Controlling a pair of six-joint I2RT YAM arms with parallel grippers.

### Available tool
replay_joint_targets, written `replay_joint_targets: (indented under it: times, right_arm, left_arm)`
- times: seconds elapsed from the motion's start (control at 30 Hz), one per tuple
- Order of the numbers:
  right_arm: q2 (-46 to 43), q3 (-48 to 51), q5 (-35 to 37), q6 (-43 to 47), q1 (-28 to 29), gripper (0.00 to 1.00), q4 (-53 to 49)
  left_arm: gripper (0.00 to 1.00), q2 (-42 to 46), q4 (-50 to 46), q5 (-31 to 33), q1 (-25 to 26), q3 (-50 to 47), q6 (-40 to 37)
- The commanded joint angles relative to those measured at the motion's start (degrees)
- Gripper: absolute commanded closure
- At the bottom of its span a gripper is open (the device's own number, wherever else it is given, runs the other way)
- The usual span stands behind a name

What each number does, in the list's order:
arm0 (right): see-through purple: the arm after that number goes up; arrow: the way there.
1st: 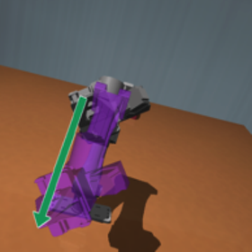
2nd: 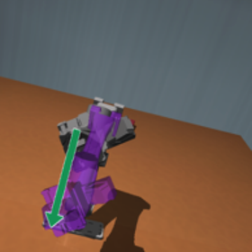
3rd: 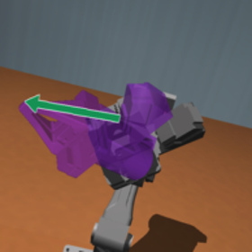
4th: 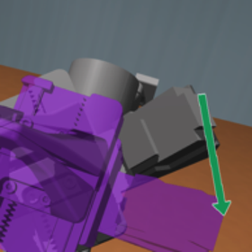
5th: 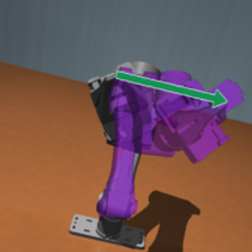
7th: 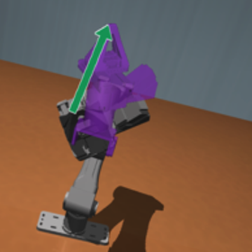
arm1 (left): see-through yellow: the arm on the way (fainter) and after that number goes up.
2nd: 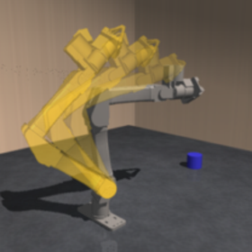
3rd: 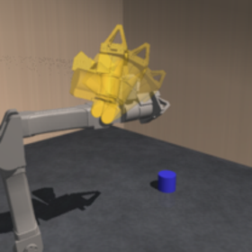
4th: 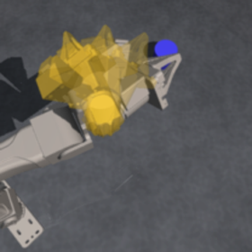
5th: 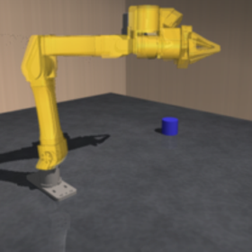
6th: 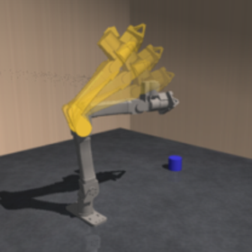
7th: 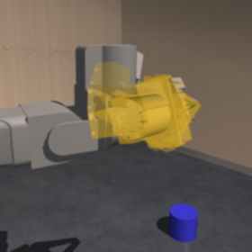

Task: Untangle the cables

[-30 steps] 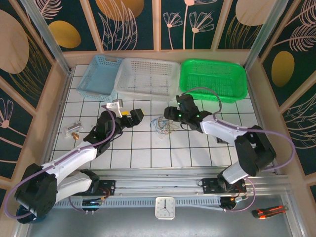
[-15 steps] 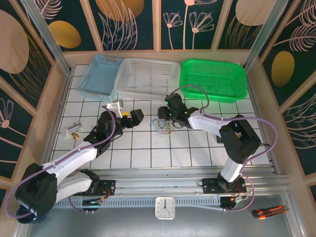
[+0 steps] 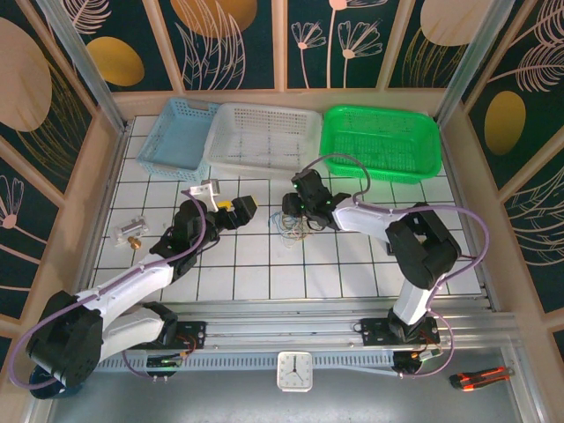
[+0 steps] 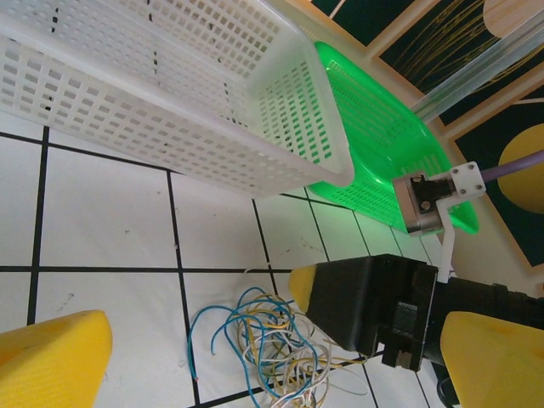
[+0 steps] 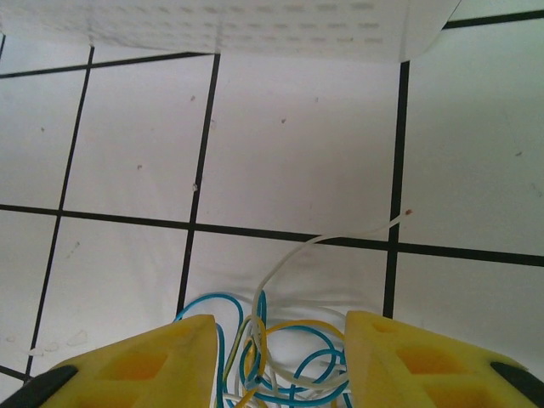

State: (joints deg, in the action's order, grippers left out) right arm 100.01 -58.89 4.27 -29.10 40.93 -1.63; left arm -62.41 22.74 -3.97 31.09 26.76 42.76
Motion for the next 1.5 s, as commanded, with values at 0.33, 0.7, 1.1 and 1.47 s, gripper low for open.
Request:
replay_joint_targets:
  times: [0.33, 0.7, 1.1, 1.47]
  right_arm:
    - [0.2, -1.1, 2.3, -0.1, 0.7, 0.83, 0.9]
    - [-11.4, -2.6, 1.3, 0.6, 1.6, 1.00, -2.1]
    - [-22.8, -1.8, -2.1, -1.7, 2.7, 1.00, -1.0]
    - [-21.6, -2.2, -5.0, -2.3, 3.1, 1.00, 0.7]
  left_arm:
    - [0.01, 0.8, 2.3, -0.2, 0.2, -1.7, 0.7]
    - [0.01, 1.6, 4.5, -0.2, 0.1, -4.1, -1.9]
    - [0.01, 3.8, 13.7, -2.8, 0.2, -6.6, -10.8]
    - [0.01, -5.8, 21.4, -8.4, 0.5, -3.0, -16.2]
